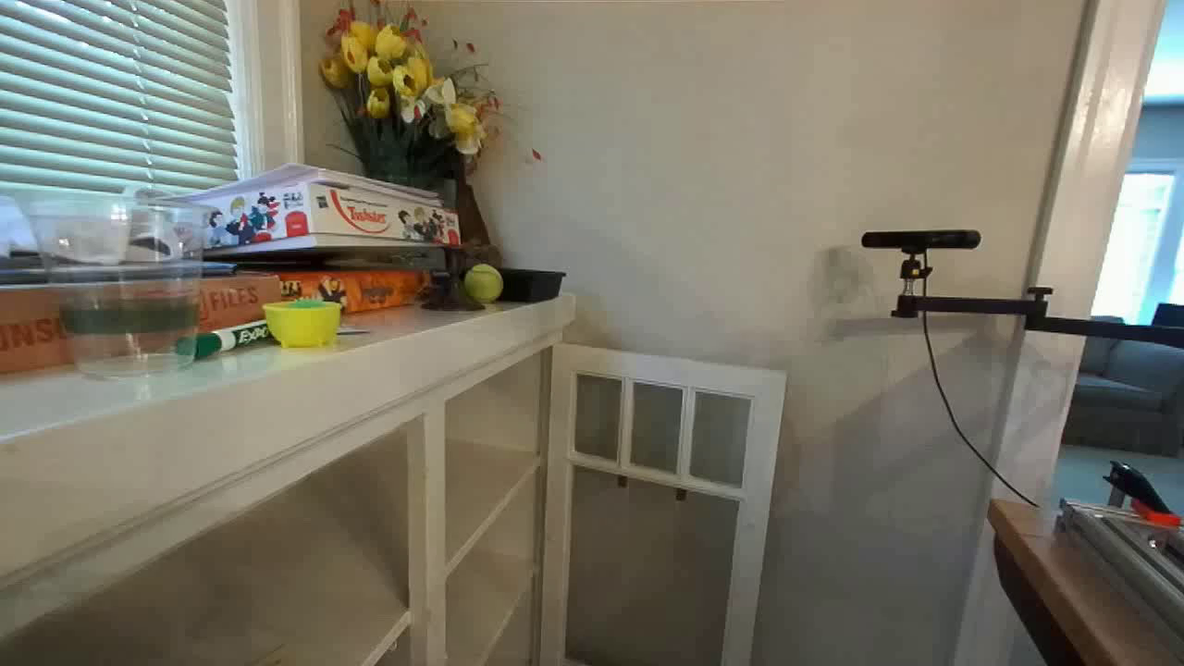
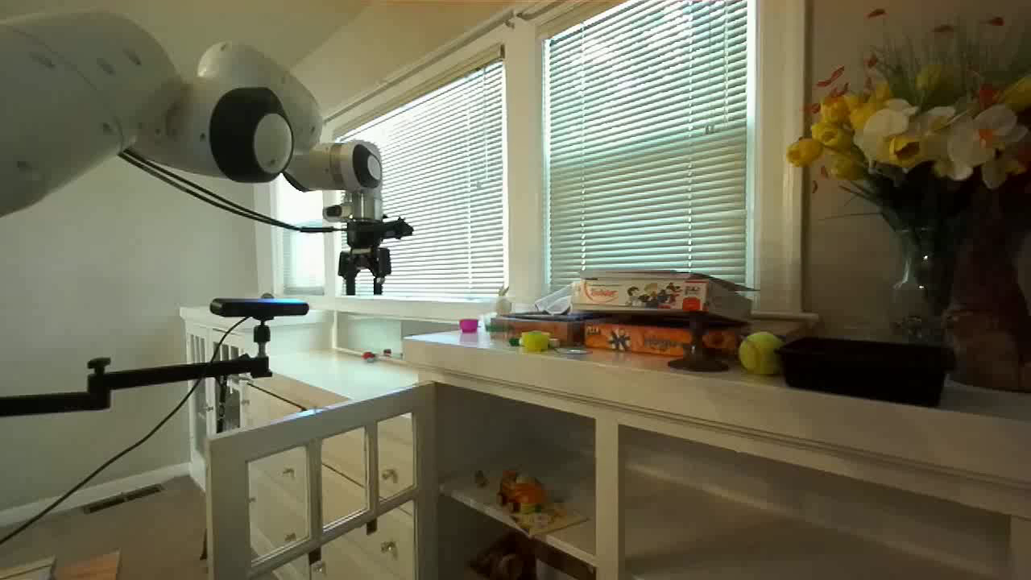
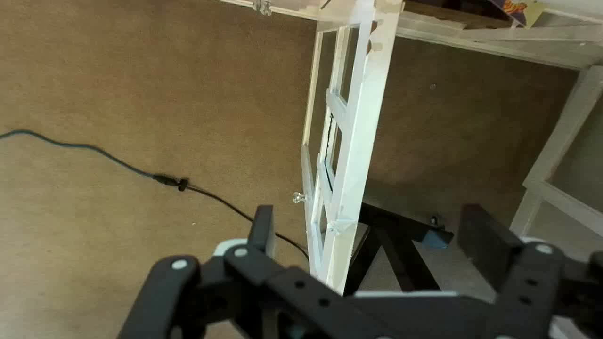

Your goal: Hang the towel on the cabinet's door

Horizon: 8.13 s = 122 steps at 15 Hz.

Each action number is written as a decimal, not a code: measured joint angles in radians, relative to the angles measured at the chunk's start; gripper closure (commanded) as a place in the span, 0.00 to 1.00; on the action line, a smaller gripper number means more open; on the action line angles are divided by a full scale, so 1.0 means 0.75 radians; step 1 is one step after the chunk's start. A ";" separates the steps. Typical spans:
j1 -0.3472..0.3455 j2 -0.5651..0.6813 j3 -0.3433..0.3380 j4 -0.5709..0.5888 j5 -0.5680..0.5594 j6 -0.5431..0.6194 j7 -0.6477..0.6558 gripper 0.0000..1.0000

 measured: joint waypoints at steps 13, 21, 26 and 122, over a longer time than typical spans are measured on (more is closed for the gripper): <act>0.000 0.000 0.000 0.000 0.000 0.000 0.000 0.00; 0.000 0.000 0.000 0.000 0.000 0.000 0.000 0.00; 0.000 0.000 0.000 0.000 0.000 0.000 0.000 0.00; -0.233 0.218 -0.309 0.351 -0.214 0.935 -0.077 0.00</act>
